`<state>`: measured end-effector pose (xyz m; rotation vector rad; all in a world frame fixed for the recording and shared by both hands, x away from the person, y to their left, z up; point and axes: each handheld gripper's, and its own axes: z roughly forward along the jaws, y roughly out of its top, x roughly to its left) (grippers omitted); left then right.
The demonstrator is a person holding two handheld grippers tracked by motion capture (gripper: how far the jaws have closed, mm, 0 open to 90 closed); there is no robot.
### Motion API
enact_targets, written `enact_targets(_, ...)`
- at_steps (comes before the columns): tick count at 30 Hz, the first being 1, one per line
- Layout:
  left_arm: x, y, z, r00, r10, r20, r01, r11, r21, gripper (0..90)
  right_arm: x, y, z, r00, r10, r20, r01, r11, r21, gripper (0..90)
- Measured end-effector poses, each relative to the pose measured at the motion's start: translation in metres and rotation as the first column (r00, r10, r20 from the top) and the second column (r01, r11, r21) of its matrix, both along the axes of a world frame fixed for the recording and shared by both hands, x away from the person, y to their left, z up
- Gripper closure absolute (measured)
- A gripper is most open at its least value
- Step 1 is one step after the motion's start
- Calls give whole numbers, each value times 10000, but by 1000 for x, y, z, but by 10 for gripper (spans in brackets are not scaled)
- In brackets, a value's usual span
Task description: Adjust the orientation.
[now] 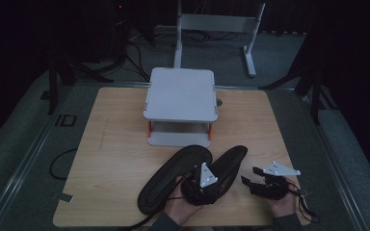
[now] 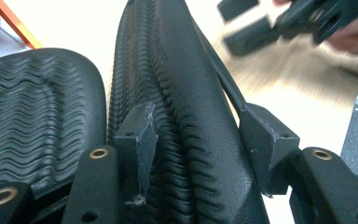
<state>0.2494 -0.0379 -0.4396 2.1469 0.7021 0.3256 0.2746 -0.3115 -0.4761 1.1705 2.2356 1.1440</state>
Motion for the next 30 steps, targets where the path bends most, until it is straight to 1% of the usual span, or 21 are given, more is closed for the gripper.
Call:
enact_targets(1, 0, 0, 0, 10000, 0, 0, 0, 10000, 0, 473, 2, 3, -2, 9999, 103, -97, -103, 9999, -24, 357)
enact_targets(2, 4, 1, 1, 9999, -53, -121, 51, 9998, -179, 471, 5, 13, -6, 9988, 452, -162, -453, 9989, -77, 357)
enact_targets(3, 5, 1, 1, 9999, -68, -147, 65, 9998, -186, 468, 6, 16, -7, 9981, 574, -218, -574, 9984, 16, 357)
enact_targets(5, 8, 0, 2, 9999, 89, -83, -90, 10000, -32, 468, 9, 22, -9, 9952, 906, -378, -890, 9951, 429, 369)
enact_targets(7, 12, 0, 3, 9999, 107, -100, -106, 9999, 40, 460, 9, 24, -7, 9928, 1129, -398, -1085, 9890, 1008, 389)
enact_targets(8, 15, 1, 3, 9998, 88, -199, -88, 10000, -24, 465, 9, 23, -7, 9921, 1195, -369, -1147, 9869, 1138, 389)
enact_targets(9, 18, 2, 4, 9995, 67, -295, -70, 9999, -102, 476, 7, 23, -5, 9908, 1329, -257, -1282, 9822, 1375, 389)
enact_targets(10, 21, 2, 5, 9995, 44, -300, -48, 9999, -125, 479, 7, 23, -4, 9897, 1422, -184, -1379, 9790, 1500, 393)
enact_targets(11, 23, 2, 5, 9993, -30, -375, 22, 9998, -208, 508, 5, 22, -3, 9890, 1475, -104, -1438, 9756, 1659, 395)
enact_targets(13, 25, -1, 7, 9984, -221, -515, 199, 9989, -428, 509, 2, 20, 1, 9889, 1479, 101, -1472, 9717, 1849, 411)
enact_targets(15, 26, -4, 9, 9965, -532, -649, 480, 9957, -795, 517, -3, 15, 6, 9905, 1321, 378, -1370, 9716, 1929, 413)
enact_targets(18, 27, -12, 11, 9938, -817, -761, 727, 9908, -1141, 533, -11, 6, 15, 9921, 972, 788, -1107, 9753, 1909, 415)
enact_targets(20, 29, -16, 12, 9913, -965, -900, 836, 9870, -1374, 534, -17, 0, 19, 9922, 667, 1049, -865, 9764, 1979, 415)
enact_targets(22, 32, -23, 10, 9885, -1079, -1055, 938, 9870, -1306, 529, -22, -4, 23, 9906, 364, 1320, -646, 9741, 2168, 416)
enact_targets(23, 33, -27, 8, 9888, -1052, -1060, 933, 9894, -1110, 521, -24, -4, 25, 9888, 197, 1480, -510, 9762, 2108, 417)
enact_targets(24, 34, -30, 6, 9907, -978, -944, 916, 9935, -680, 491, -26, -4, 27, 9871, 96, 1600, -416, 9794, 1974, 409)
enact_targets(25, 34, -32, 4, 9922, -930, -827, 896, 9950, -441, 449, -26, -3, 28, 9862, 57, 1654, -353, 9837, 1766, 401)
enact_targets(26, 35, -32, 2, 9922, -882, -878, 847, 9955, -428, 426, -26, -1, 28, 9864, 15, 1645, -264, 9884, 1496, 390)
enact_targets(28, 35, -29, 1, 9963, -384, -764, 355, 9986, -396, 414, -24, 1, 25, 9873, -94, 1586, -92, 9931, 1165, 380)
enact_targets(29, 34, -26, 1, 9983, 40, -580, -52, 9998, -209, 417, -24, 2, 25, 9879, -91, 1551, -86, 9935, 1134, 378)
enact_targets(30, 35, -21, 1, 9979, 187, -624, -199, 9996, -195, 421, -23, 2, 24, 9877, -85, 1564, -88, 9940, 1090, 373)
